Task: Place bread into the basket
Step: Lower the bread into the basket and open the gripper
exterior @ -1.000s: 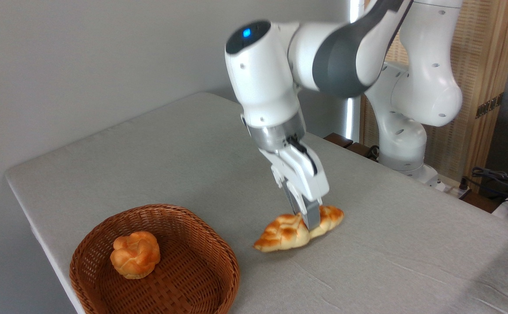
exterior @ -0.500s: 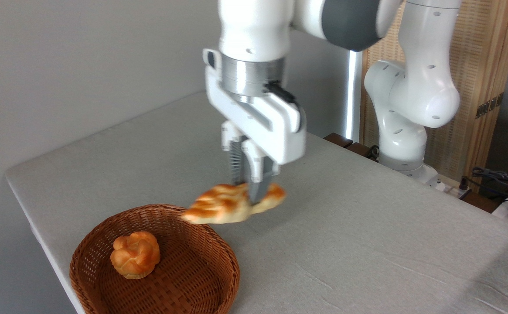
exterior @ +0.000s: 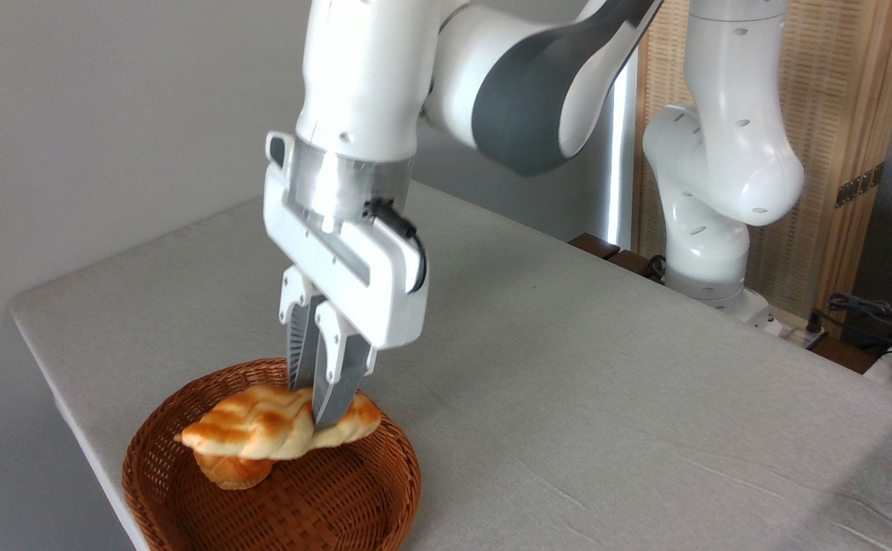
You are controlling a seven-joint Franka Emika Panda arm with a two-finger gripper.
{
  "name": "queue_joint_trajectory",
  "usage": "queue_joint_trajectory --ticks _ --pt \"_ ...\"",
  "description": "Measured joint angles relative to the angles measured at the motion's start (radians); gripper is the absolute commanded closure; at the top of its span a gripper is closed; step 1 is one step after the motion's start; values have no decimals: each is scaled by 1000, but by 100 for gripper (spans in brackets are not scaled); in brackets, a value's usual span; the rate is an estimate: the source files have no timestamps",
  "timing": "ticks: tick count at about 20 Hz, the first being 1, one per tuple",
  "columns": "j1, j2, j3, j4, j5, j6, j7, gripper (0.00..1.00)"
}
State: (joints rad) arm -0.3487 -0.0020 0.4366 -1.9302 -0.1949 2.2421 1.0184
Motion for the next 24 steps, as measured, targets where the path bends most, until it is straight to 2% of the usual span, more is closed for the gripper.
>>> queue_joint_trajectory --ticks 1,3,8,24 --pt "-1 15 0 0 0 15 0 8" --pt "-2 37 -5 1 0 30 0 0" --pt "-5 62 -13 1 0 61 0 0" --pt "-5 64 -12 5 0 62 0 0"
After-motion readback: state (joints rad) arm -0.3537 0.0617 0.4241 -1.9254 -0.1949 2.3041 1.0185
